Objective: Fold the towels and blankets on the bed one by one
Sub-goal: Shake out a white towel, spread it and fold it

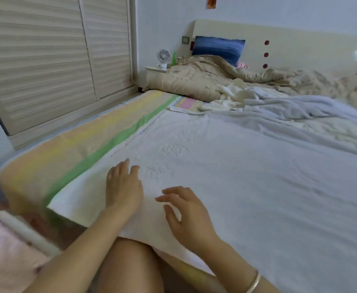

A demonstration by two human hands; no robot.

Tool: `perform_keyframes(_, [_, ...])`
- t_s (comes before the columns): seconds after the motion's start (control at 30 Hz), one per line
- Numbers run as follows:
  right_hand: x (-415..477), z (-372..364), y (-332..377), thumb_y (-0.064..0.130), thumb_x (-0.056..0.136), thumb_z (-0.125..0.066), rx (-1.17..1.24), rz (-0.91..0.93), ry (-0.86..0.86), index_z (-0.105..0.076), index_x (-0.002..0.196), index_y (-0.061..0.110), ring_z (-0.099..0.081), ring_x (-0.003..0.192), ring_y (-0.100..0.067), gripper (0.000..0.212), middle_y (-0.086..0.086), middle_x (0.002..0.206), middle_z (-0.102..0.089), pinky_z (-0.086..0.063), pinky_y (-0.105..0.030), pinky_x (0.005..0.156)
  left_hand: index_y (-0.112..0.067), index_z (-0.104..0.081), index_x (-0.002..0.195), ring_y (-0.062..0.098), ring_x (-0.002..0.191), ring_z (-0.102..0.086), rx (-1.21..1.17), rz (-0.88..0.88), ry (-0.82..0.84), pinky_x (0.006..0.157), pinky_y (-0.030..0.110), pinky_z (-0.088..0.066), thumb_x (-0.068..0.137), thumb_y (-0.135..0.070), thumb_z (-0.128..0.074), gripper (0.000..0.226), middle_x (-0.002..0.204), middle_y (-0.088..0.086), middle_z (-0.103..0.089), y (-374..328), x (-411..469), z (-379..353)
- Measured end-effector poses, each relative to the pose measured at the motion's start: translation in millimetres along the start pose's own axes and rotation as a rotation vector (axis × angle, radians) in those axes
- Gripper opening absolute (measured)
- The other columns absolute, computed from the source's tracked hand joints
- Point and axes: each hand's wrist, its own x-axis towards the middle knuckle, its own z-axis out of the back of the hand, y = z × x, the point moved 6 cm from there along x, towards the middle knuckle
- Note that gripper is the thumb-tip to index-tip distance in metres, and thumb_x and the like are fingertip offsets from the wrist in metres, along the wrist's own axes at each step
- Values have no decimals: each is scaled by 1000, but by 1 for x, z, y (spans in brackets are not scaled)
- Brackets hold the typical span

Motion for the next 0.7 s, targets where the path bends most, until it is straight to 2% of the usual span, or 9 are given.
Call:
perform_keyframes(0.1, [-46, 65, -96, 59, 89, -9, -445, -389, 91, -30, 149, 32, -13, 148, -23, 69, 1, 160, -19, -16, -40, 119, -22, -35, 148, 18, 148, -14, -258, -251, 86, 122, 35, -8, 101, -30, -39, 47, 161, 2, -15, -110, -35, -15])
perform_keyframes(0.17, [-106, 113, -150, 65, 90, -2, -594, -694, 169, -8, 154, 29, 9, 149, -24, 74, -3, 162, 3, 3, -43, 120, -24, -31, 150, 15, 148, -12, -350, -394, 160, 122, 32, -5, 103, -32, -35, 48, 162, -1, -12, -179, -64, -25])
perform_keyframes(0.23, [-163, 137, -170, 74, 82, 11, -593, -771, 209, 0, 154, 28, 10, 149, -23, 86, -4, 162, 9, 7, -41, 120, -24, -30, 150, 14, 148, -13, -386, -488, 214, 121, 31, -6, 103, -31, -35, 48, 162, -2, -13, -228, -86, -32])
perform_keyframes(0.3, [-217, 145, -160, 70, 86, 12, -598, -653, 269, -8, 155, 27, -5, 149, -22, 84, -1, 161, 1, 3, -37, 118, -24, -31, 150, 15, 147, -15, -426, -578, 283, 120, 30, -8, 103, -31, -36, 48, 162, -2, -15, -275, -110, -38])
perform_keyframes(0.37, [-252, 147, -136, 60, 98, -11, -536, -509, 308, -20, 153, 29, -18, 147, -18, 64, 3, 160, -12, -5, -35, 116, -25, -32, 150, 15, 147, -16, -457, -672, 339, 120, 30, -9, 103, -32, -37, 48, 162, -2, -16, -314, -130, -43])
perform_keyframes(0.43, [-270, 157, -121, 54, 100, -26, -372, -405, 321, -22, 151, 37, -6, 147, -3, 55, 15, 159, -11, 0, -26, 119, -26, -32, 149, 14, 147, -16, -461, -756, 371, 121, 29, -9, 102, -32, -37, 48, 161, -3, -17, -349, -148, -47])
perform_keyframes(0.5, [-274, 190, -123, 55, 97, -26, -258, -452, 211, -31, 146, 42, -3, 143, 9, 51, 24, 156, -14, -2, -16, 117, -27, -33, 149, 13, 147, -16, -469, -813, 370, 120, 29, -8, 102, -31, -38, 47, 161, -5, -17, -378, -162, -50])
perform_keyframes(0.6, [-278, 251, -172, 65, 93, -7, -453, -588, -87, -31, 146, 41, -5, 145, 3, 63, 21, 156, -13, -1, -20, 117, -27, -32, 149, 12, 148, -13, -454, -886, 327, 121, 29, -5, 102, -34, -36, 48, 162, -4, -16, -407, -179, -54])
perform_keyframes(0.7, [-308, 290, -250, 62, 93, -12, -547, -931, -26, -22, 151, 32, -5, 149, -13, 66, 5, 161, -9, -2, -32, 120, -26, -30, 151, 12, 149, -11, -405, -927, 356, 121, 28, -2, 100, -45, -25, 54, 162, -4, -15, -424, -193, -66])
